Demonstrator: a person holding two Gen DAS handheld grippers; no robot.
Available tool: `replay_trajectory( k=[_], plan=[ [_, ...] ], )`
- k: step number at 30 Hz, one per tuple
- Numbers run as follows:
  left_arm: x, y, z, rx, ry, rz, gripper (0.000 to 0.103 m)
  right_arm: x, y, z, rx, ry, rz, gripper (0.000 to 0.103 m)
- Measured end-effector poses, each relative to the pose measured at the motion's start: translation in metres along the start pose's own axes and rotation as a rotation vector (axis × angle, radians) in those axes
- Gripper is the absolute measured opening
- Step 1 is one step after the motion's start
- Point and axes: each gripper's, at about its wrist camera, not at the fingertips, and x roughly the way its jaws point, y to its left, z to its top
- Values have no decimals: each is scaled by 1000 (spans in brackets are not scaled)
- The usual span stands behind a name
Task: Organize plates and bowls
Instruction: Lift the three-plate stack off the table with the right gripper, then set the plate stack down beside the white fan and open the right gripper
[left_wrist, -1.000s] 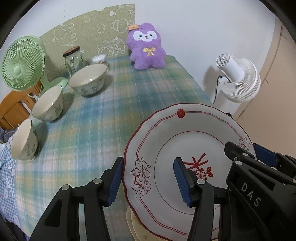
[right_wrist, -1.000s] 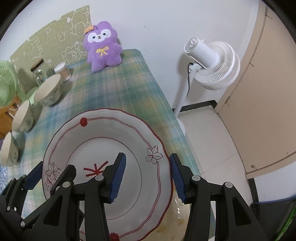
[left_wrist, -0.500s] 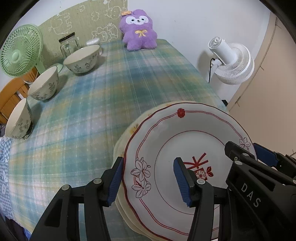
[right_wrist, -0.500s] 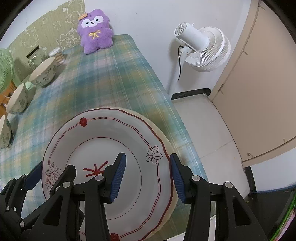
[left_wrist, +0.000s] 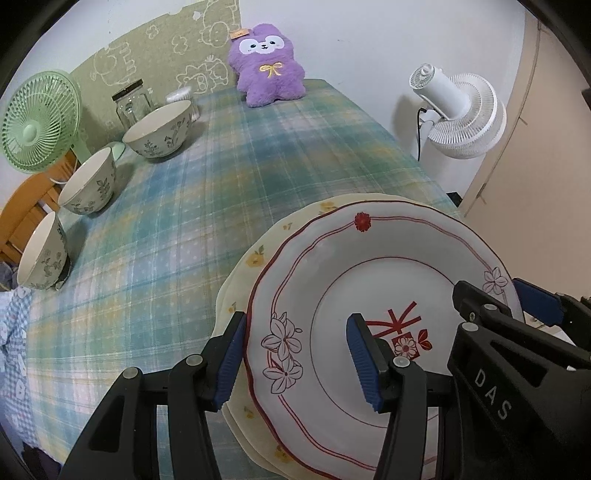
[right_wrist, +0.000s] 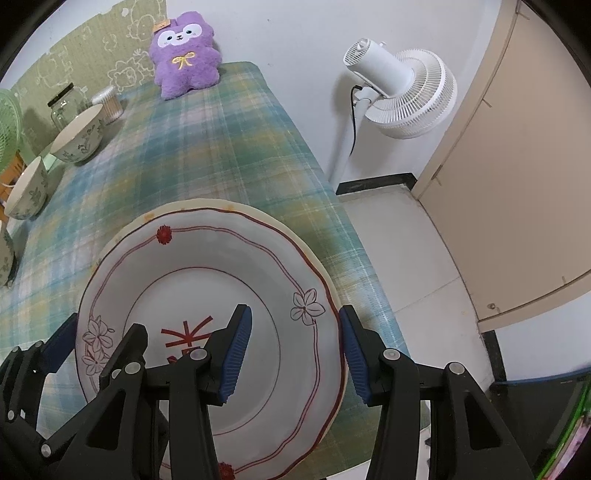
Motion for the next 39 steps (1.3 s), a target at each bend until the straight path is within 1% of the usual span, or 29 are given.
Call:
replay_trajectory(
  k=[3,10,13,15,16,18,19,20,22,24,28,30,33,35,39],
  plan=[
    [1,-2,0,-6,-1,16,56,0,1,0,-4,2,-8,52],
    [3,0,2,-19,9,19,64,1,8,3,-21,14,-14,55],
    [3,2,1,-14,7,23,64,2,11,3,-28,7,-10,55],
    [4,4,1,-14,15,16,66,3,10,4,-27,5,-1,55],
    [4,5,1,-18,19,3,69,2,9,4,-24,5,10,55],
    [3,10,2,-34,38,-38,74,2,6,5,-17,17,39,57],
    [0,13,3,-49,42,-62,74,-2,4,7,-10,19,58,59],
    [-4,16,4,-56,34,-73,74,-6,3,7,-8,12,66,60],
    [-15,20,7,-58,10,-81,78,-21,5,10,-19,-21,88,61],
    [-28,25,10,-62,-11,-81,79,-33,9,14,-35,-42,112,61],
    [-55,43,20,-103,-46,-51,84,-60,20,26,-65,-65,175,61],
    [-64,55,23,-134,-60,-46,85,-73,29,34,-91,-75,221,61],
    [-77,74,27,-178,-72,-25,85,-88,44,40,-136,-100,239,61],
    [-83,86,28,-202,-88,5,84,-98,59,43,-174,-127,248,61],
    [-92,114,29,-243,-96,37,84,-114,88,48,-208,-160,252,61]
  ],
)
